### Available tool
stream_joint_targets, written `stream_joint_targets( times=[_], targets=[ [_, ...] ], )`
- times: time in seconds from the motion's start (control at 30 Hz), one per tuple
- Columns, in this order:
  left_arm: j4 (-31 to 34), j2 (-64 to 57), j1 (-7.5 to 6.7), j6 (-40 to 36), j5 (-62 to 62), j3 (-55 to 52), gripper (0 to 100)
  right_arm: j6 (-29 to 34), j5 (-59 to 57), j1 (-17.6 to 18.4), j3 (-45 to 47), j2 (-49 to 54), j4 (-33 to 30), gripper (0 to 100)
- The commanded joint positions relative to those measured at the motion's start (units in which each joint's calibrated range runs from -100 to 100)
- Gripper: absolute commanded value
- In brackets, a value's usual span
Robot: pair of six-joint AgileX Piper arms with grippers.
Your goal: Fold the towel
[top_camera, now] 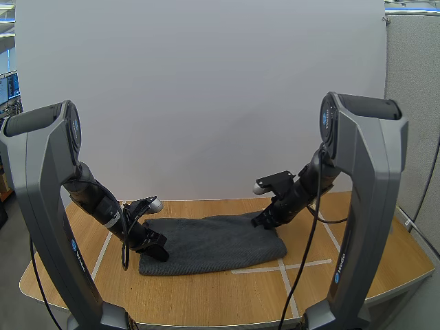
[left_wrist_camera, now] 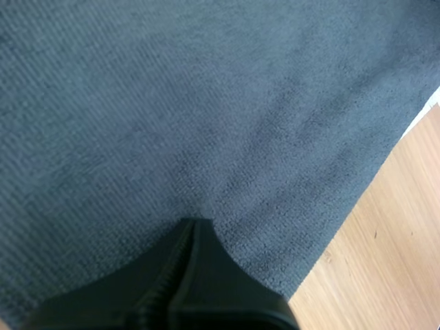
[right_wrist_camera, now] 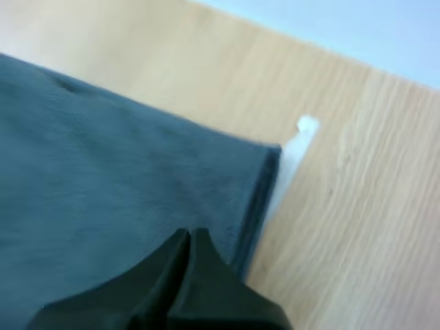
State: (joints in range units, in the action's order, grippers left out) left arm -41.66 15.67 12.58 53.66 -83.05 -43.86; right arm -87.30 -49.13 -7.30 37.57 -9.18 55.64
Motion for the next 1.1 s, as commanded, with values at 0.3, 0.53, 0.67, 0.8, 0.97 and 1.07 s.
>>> stream_joint_targets(
  times=[0.3, 0.53, 0.67, 0.8, 0.97, 1.07],
  targets=[
    [4.2, -0.5, -0.09, 0.6, 2.9, 0.0, 0, 6.8, -34.8, -0.4, 9.1, 20.6, -10.2, 0],
    [4.2, -2.7, -0.09, 0.6, 2.8, 0.0, 0, 6.4, -25.5, -0.4, 13.6, 19.7, -12.8, 0],
    [4.2, -2.9, -0.09, 0.6, 2.2, 0.0, 0, 6.0, -20.8, -0.4, 15.1, 18.7, -13.4, 0],
    [4.2, -2.9, -0.09, 0.6, 1.9, 0.0, 0, 6.0, -20.6, -0.4, 15.1, 15.2, -14.4, 0],
    [4.2, -2.9, -0.09, 0.6, 1.9, 0.0, 0, 6.0, -14.0, -0.4, 15.8, 10.5, -16.8, 0],
    [4.2, -2.9, -0.09, 0.6, 1.9, 0.0, 0, 6.1, -9.1, -0.4, 15.8, 8.8, -18.5, 0]
  ],
)
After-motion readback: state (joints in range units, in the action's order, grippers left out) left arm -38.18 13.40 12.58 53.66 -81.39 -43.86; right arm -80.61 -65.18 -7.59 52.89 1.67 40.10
